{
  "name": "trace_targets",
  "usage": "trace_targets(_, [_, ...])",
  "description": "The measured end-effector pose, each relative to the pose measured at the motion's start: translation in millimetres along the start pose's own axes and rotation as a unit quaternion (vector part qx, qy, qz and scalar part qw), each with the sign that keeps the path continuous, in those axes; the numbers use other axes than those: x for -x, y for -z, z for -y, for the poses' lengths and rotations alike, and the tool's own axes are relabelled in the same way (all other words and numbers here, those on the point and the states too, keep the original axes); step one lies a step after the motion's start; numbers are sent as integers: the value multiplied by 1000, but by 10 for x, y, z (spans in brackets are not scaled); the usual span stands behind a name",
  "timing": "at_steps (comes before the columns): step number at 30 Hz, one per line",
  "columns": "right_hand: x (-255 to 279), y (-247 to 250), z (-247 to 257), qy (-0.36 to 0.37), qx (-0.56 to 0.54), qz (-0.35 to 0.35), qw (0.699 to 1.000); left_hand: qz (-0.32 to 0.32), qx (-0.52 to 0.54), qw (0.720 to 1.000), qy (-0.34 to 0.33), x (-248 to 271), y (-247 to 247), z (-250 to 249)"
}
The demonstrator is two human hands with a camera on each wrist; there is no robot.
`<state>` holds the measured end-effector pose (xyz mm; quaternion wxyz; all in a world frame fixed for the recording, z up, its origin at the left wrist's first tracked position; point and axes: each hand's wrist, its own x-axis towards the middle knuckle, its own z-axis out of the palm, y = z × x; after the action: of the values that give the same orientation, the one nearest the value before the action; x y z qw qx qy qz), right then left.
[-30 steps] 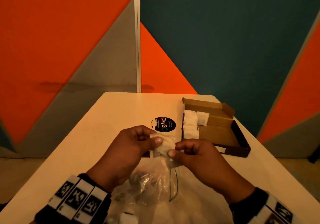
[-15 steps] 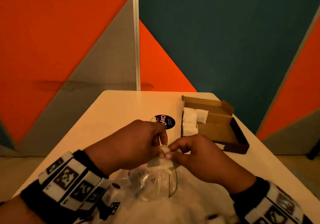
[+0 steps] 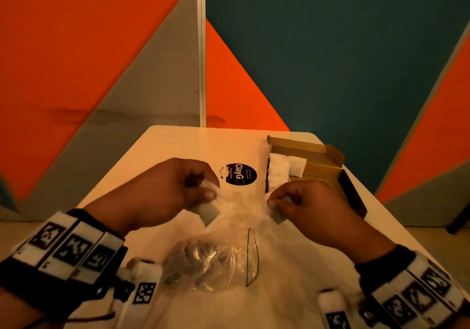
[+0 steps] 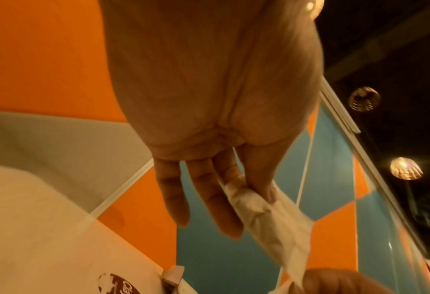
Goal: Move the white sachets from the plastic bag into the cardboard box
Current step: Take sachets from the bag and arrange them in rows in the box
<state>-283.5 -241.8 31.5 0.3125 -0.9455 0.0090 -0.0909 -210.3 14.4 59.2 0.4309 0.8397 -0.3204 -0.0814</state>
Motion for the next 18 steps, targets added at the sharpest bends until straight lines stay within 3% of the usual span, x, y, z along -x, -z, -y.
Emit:
trace_targets(5, [-108,-18,-60,-27,-36,-20,999,-86,219,972,-20,-44,-86,66])
trace_targets(10, [-143,-78,-33,-31,-51,-22,998,-106,433,894,-34,-161,-247,34])
trace_targets(14, [-129,-83,-23,-27,-91,-25,995,-127,485,863,-60,-177,-289,-18])
trace_targets(18, [-210,-39,23,-45,-237,-36,970,-129,470,870,-80,-157,-229,-41])
